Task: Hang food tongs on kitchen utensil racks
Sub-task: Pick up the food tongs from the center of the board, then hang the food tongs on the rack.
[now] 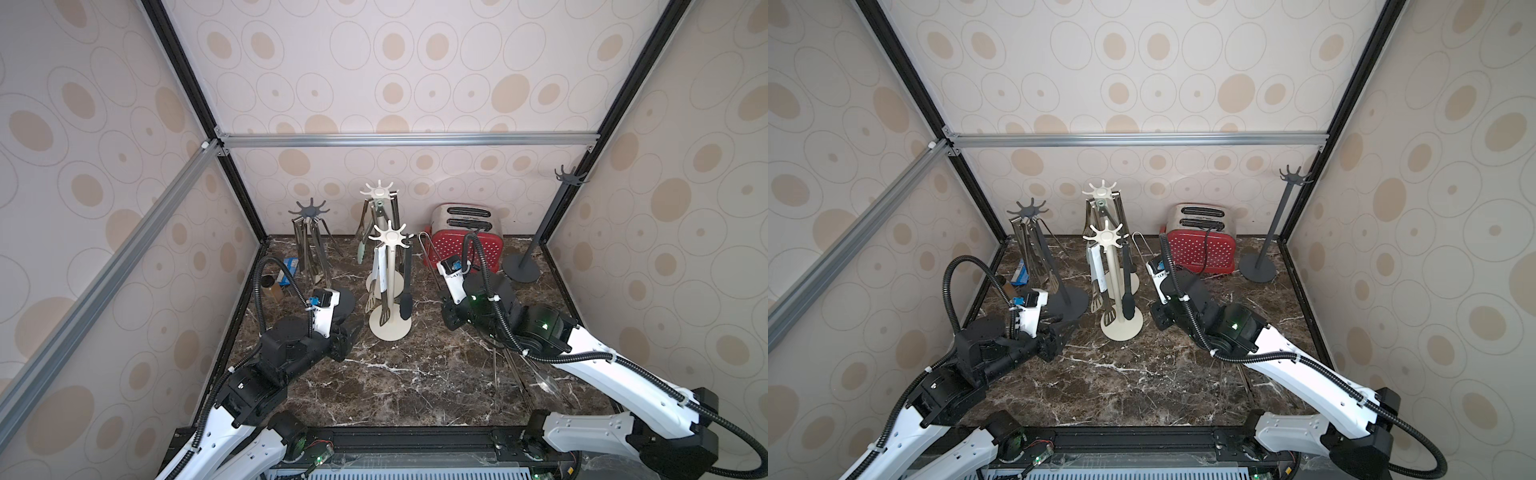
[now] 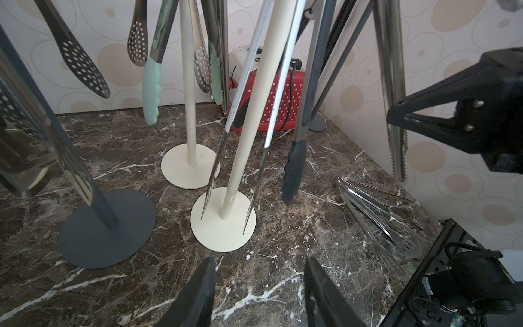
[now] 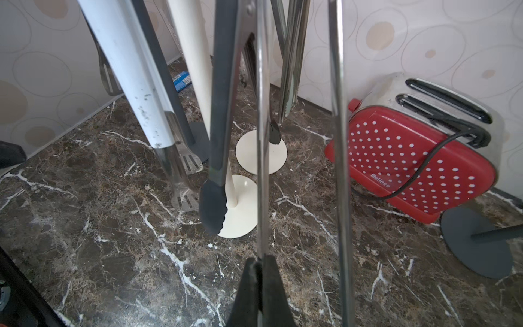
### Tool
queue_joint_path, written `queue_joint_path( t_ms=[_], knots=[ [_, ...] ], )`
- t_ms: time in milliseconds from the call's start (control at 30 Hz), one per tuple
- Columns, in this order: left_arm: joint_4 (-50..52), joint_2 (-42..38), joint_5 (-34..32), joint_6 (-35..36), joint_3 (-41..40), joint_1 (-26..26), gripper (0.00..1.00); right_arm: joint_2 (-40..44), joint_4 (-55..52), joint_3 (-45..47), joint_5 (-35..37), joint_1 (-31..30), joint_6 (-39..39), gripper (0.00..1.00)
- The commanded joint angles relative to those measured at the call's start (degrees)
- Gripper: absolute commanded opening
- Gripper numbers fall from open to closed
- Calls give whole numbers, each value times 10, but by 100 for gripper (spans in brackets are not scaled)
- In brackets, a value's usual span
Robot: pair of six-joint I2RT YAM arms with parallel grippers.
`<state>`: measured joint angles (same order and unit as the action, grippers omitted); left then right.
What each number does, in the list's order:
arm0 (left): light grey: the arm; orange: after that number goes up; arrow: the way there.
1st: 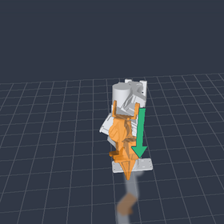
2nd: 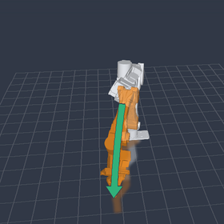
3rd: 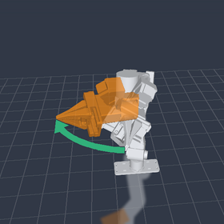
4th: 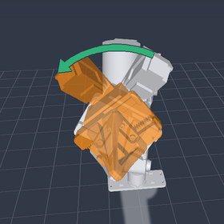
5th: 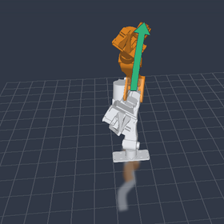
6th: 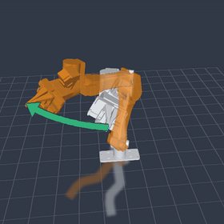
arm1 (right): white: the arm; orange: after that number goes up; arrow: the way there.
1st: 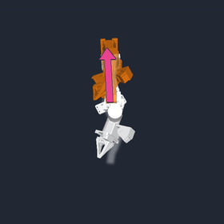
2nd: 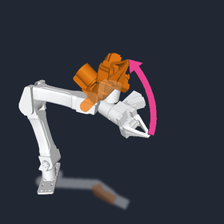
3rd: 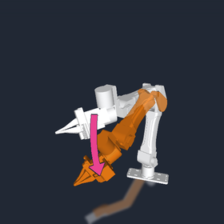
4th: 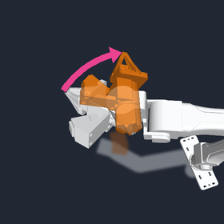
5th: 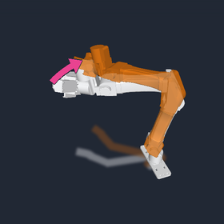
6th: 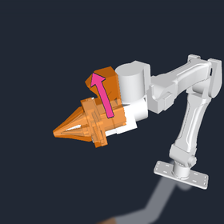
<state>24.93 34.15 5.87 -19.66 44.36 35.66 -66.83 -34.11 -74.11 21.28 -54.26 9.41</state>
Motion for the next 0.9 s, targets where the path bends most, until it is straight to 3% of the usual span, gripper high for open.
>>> queue_joint_path(
  t_ms=[0,233,400,867],
  knots=[
    [-7,-1,-4,3,-1,-3,50,6,30,-19,94,-46,-2,0],
    [-8,-4,-5,2,-5,-3,51,-19,88,-35,191,-135,-33,0],
    [-11,-4,-4,1,-7,-3,51,-44,126,-40,177,-162,-12,0],
    [-11,-7,2,1,-11,-3,51,-57,225,20,170,-168,64,0]
  ],
)
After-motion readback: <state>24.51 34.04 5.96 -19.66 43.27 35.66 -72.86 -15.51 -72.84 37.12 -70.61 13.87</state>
